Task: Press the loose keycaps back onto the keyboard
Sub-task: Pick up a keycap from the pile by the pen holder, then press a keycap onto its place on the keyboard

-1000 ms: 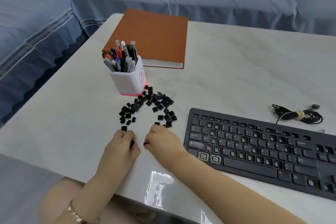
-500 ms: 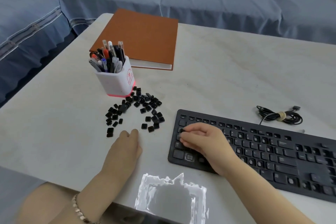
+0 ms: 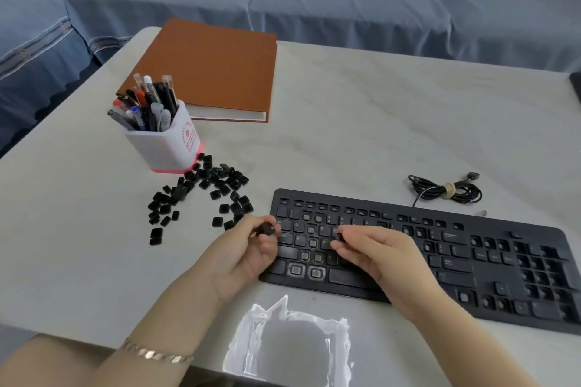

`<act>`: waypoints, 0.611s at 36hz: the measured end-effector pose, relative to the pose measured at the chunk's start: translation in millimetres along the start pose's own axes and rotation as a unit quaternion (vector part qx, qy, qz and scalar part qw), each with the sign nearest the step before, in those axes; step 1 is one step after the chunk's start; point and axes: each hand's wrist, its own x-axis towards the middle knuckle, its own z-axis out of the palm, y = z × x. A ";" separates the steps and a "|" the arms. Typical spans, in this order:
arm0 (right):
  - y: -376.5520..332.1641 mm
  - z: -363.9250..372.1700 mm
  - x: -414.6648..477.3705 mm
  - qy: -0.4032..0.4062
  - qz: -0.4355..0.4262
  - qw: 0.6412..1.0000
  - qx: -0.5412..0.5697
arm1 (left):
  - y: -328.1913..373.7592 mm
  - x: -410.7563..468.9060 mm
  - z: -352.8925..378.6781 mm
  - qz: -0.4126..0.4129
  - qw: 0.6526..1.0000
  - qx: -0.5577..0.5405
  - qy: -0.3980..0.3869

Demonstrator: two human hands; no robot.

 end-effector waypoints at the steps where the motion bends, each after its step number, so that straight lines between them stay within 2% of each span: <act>1: -1.7 -2.1 -1.4 0.003 -0.009 1.000 0.005 | -1.8 -0.5 4.4 -0.014 1.000 -0.023 -0.011; 5: -11.2 -9.0 -9.7 0.017 -0.068 0.998 -0.007 | -11.8 -4.8 19.5 -0.047 0.998 -0.008 -0.042; 11: -19.6 -15.9 -20.2 0.050 -0.215 0.974 -0.055 | -25.8 -21.7 41.2 0.001 0.984 0.152 -0.097; 14: -19.0 -18.1 -25.1 0.050 -0.271 0.957 -0.087 | -30.9 -29.7 49.2 0.051 0.960 0.255 -0.108; 17: -16.9 -20.9 -29.6 0.052 -0.325 0.932 -0.156 | -36.0 -38.1 57.0 0.125 0.921 0.349 -0.121; 20: -16.3 -22.6 -31.9 0.064 -0.374 0.898 -0.223 | -38.9 -43.5 63.0 0.185 0.888 0.403 -0.125; 22: -16.9 -23.3 -32.2 0.071 -0.403 0.876 -0.254 | -40.2 -44.7 64.7 0.212 0.877 0.411 -0.126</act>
